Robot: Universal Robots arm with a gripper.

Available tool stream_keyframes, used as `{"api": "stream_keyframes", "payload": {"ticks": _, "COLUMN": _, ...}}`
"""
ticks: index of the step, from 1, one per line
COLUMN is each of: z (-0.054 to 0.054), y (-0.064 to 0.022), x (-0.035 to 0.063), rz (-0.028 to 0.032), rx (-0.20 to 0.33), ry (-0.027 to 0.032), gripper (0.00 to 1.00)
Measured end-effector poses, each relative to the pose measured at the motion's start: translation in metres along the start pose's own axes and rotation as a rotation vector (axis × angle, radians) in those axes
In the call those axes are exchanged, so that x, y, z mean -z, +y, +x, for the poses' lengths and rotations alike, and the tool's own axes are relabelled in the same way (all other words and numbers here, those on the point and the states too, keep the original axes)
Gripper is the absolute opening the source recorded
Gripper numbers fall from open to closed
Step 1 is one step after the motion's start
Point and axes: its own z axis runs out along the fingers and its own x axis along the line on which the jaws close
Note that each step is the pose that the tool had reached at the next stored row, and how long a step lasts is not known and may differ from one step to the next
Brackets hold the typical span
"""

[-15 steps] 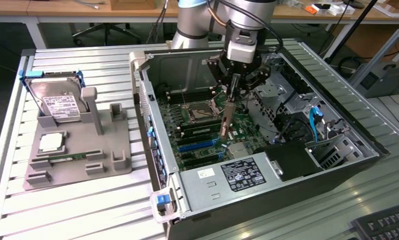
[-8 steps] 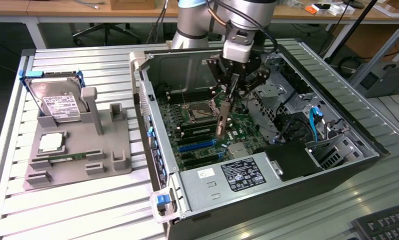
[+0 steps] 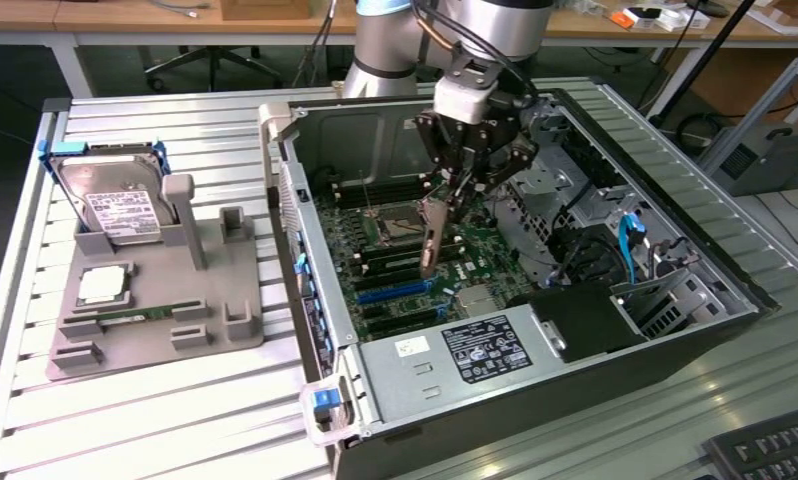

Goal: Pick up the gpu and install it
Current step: 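Insert the gpu into the slot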

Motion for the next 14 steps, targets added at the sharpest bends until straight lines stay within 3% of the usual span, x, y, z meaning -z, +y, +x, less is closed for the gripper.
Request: {"api": "stream_keyframes", "payload": {"ticks": 14, "z": -0.0003, "y": 0.0, "x": -0.003, "rz": -0.0153, "rx": -0.265, "ry": -0.0136, "gripper": 0.27}}
